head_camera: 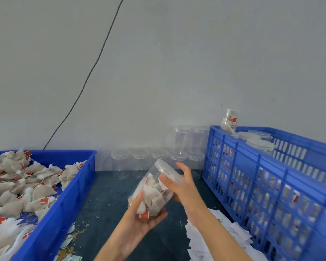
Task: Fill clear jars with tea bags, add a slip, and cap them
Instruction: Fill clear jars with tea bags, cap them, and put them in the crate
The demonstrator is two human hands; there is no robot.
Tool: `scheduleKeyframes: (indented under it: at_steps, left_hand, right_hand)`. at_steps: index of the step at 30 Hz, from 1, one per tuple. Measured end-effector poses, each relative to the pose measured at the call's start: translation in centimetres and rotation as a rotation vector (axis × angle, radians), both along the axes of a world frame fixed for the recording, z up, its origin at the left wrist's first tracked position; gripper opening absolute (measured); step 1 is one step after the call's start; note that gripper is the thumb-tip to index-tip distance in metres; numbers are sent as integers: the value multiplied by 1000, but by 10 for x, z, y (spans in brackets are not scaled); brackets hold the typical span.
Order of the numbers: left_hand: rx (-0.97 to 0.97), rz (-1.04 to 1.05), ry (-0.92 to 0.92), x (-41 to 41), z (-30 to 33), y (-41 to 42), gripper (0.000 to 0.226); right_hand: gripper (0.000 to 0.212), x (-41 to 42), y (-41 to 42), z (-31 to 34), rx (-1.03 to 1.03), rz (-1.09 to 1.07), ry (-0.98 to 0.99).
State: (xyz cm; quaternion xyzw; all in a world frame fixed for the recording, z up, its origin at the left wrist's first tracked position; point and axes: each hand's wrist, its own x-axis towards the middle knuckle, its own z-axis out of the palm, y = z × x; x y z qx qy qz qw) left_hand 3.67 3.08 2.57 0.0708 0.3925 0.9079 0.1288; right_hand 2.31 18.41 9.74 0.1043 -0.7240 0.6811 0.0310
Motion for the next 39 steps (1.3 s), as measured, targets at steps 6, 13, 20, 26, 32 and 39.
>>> scheduleKeyframes:
  at_steps: [6,13,20,26,32,39]
  left_hand:
    - [-485,46,136,-13,31,21,69]
    - [-824,248,533,-31,95,68,66]
    - [-789,280,736,-51,164,133,55]
    - [-757,185,832,-71,202,212,67]
    - [-877,62,949,-84,199,279,94]
    - [-1280,-18,971,-100,187,303,69]
  right_hand:
    - [95,-5,32,41,-52,-78,45]
    - [89,-9,79,89,-24,-176,115]
    - [93,-10,136,156,-22,-279,217]
    - [97,-20,198,189,159,-450,398]
    - [100,-36,255,174,332,-646,374]
    - [105,-53,300,140,472,-632,79]
